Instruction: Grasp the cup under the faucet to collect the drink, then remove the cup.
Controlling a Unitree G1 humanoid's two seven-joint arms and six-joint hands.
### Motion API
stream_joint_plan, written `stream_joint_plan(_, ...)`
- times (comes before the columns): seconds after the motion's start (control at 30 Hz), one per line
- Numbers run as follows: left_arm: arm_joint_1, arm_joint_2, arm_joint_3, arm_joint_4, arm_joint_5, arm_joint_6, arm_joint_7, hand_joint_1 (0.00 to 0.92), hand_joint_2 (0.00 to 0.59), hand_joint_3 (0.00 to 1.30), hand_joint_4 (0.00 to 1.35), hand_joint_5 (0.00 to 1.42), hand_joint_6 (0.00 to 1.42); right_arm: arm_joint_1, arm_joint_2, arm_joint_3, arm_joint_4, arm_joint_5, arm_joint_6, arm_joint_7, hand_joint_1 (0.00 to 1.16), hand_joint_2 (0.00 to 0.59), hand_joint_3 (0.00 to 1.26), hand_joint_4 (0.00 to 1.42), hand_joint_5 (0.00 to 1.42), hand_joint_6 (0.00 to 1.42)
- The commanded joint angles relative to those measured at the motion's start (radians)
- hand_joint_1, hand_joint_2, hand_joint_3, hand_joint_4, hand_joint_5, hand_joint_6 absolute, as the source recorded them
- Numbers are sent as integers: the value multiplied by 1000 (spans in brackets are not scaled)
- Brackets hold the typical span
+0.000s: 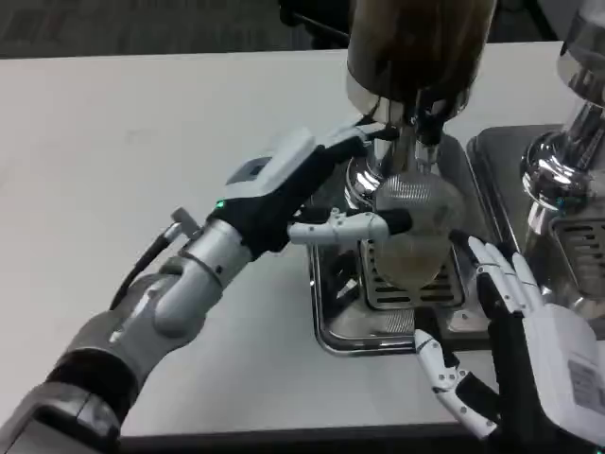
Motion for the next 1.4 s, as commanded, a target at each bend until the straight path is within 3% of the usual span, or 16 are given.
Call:
stream_joint_plan(0.03,73,89,56,-108,-67,-54,-66,147,28,120,45,234,314,-26,-8,-20,16,18,-19,-12,437,455,147,109,50,180)
stream_joint_plan(0.2,165,189,129,-237,-167,-120,-149,166,50,173,112,257,328,-42,-15,-42,19,24,-14,-12,439,453,147,100,50,165)
stream_joint_plan(0.3,204,224,181,-295,-274,-156,-221,154,60,214,160,290,345,-48,-18,-55,19,20,-5,-8,442,452,147,96,42,139)
stream_joint_plan(0.47,222,236,257,-367,-552,-179,-437,73,52,270,224,328,352,-66,-25,-89,33,20,28,19,435,462,138,59,19,91)
stream_joint_plan(0.57,190,216,297,-428,-790,-92,-654,5,48,281,248,333,355,-87,-31,-106,45,15,64,44,429,461,121,39,1,70)
stream_joint_plan(0.63,173,203,320,-455,-887,-30,-760,0,29,281,251,333,337,-102,-33,-109,51,6,90,56,426,460,116,24,0,53)
stream_joint_plan(0.83,84,165,386,-528,-1115,308,-1072,0,13,282,244,303,261,-143,-40,-119,73,-18,160,76,380,461,87,3,0,19)
stream_joint_plan(1.0,19,147,412,-559,-1175,568,-1223,0,6,206,136,207,176,-161,-38,-125,91,-19,201,77,317,443,74,0,0,1)
stream_joint_plan(1.1,-15,132,425,-552,-1173,666,-1273,0,12,173,87,164,119,-167,-38,-125,96,-13,201,69,286,447,71,0,0,0)
stream_joint_plan(1.4,-129,77,435,-433,-1115,796,-1344,0,26,120,1,89,43,-168,-16,-119,111,-2,188,35,277,448,73,0,0,0)
